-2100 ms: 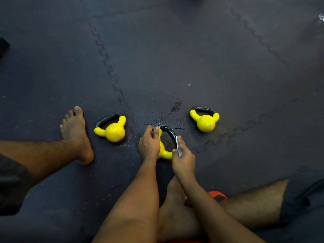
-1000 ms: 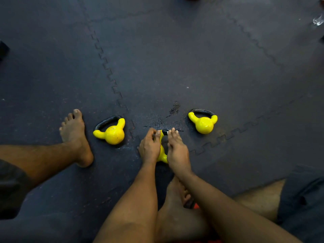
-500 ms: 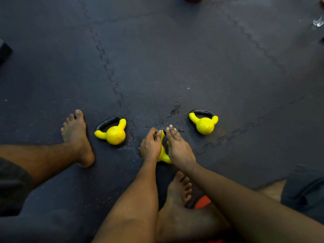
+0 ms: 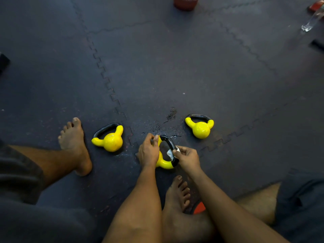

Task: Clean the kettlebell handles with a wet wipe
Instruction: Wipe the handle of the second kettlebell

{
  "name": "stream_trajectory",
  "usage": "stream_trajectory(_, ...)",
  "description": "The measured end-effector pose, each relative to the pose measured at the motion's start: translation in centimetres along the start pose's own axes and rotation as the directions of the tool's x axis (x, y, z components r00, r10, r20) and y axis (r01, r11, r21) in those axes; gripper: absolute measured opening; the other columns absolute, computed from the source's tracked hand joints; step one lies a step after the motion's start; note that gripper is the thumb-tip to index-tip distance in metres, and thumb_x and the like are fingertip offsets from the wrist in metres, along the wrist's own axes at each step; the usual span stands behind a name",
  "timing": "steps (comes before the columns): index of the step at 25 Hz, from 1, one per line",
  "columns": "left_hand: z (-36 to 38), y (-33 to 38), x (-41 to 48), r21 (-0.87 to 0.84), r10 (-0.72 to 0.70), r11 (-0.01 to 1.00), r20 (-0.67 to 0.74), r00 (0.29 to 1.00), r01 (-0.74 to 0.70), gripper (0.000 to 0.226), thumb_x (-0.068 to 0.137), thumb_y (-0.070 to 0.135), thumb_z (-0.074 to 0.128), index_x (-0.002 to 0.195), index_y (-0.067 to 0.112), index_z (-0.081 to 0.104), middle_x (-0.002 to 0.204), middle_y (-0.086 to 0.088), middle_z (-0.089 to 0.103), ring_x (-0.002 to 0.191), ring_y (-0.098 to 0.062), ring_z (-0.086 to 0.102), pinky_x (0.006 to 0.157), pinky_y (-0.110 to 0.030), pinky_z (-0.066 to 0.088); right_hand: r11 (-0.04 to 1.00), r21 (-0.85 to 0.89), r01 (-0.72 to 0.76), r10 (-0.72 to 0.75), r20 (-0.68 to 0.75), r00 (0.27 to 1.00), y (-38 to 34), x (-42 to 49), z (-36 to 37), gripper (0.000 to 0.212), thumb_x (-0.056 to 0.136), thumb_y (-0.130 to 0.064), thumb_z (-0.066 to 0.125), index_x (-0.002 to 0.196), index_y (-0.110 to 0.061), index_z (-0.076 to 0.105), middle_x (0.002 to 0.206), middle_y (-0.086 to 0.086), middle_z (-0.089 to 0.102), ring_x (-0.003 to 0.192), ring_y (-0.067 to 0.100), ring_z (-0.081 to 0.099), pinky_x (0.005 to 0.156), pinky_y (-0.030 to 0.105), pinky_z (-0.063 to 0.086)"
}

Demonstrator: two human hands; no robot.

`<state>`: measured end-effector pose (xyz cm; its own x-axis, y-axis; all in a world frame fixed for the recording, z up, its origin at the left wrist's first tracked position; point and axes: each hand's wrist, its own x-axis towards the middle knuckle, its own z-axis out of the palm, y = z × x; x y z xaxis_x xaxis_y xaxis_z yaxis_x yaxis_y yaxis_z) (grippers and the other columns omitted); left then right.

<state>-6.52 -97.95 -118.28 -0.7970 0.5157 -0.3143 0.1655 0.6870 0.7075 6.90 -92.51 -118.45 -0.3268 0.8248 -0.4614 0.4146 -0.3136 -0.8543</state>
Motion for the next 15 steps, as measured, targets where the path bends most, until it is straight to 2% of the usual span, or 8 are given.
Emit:
stream_trajectory(3,1.0,1.6,-1.2,-0.067,-0.089,0.994,-0.048,0.995,0.086,0.030,0.100,0.046,0.038,0.096,0.019,0.051,0.099,-0.016,0.066,0.095,-0.038,0.058,0.071,-0.039,0.040,1.000,0.000,0.003,-0.003,-0.145,0.989,-1.5,0.5,-0.4,0.024,0.070,-0.031,0.070,0.091,-0.021,0.077,0.081,-0.003,0.077,0.082,0.015,0.073,0.079,0.042,0.059)
stream_trajectory(5,1.9,3.6,-1.8,-0.130,-0.162,0.980,-0.064,0.985,0.153,0.030,0.101,0.042,0.036,0.099,0.015,0.049,0.097,-0.021,0.064,0.092,-0.040,0.058,0.067,-0.040,0.039,0.999,-0.036,0.031,-0.039,-0.250,0.967,-2.5,1.4,-1.0,0.020,0.075,-0.024,0.072,0.094,-0.019,0.077,0.083,-0.005,0.076,0.082,0.013,0.071,0.080,0.036,0.058)
stream_trajectory(9,4.8,6.6,-2.6,-0.091,-0.219,0.973,-0.057,0.974,0.214,0.030,0.102,0.039,0.034,0.110,0.012,0.045,0.099,-0.022,0.066,0.094,-0.041,0.062,0.068,-0.041,0.044,0.988,-0.140,0.063,-0.117,-0.420,0.900,-3.7,2.5,-3.6,0.010,0.080,-0.018,0.072,0.089,-0.020,0.076,0.082,-0.002,0.075,0.081,0.016,0.069,0.074,0.031,0.054)
stream_trajectory(12,5.0,7.7,-3.2,-0.070,-0.287,0.956,-0.024,0.958,0.284,0.028,0.098,0.030,0.047,0.119,0.010,0.044,0.107,-0.024,0.065,0.103,-0.042,0.060,0.080,-0.047,0.049,0.980,-0.145,0.134,-0.183,-0.417,0.890,-4.7,2.5,-4.9,0.011,0.082,-0.012,0.067,0.085,-0.022,0.072,0.078,-0.002,0.073,0.074,0.014,0.067,0.066,0.027,0.050)
stream_trajectory(15,4.2,8.2,-4.2,-0.056,-0.296,0.953,0.022,0.955,0.297,0.035,0.094,0.019,0.056,0.124,0.005,0.046,0.118,-0.025,0.061,0.112,-0.041,0.055,0.084,-0.047,0.044,0.991,0.023,0.130,-0.116,-0.312,0.943,-5.1,2.5,-5.4,0.018,0.084,-0.007,0.065,0.089,-0.024,0.068,0.084,0.001,0.074,0.079,0.018,0.070,0.070,0.034,0.056)
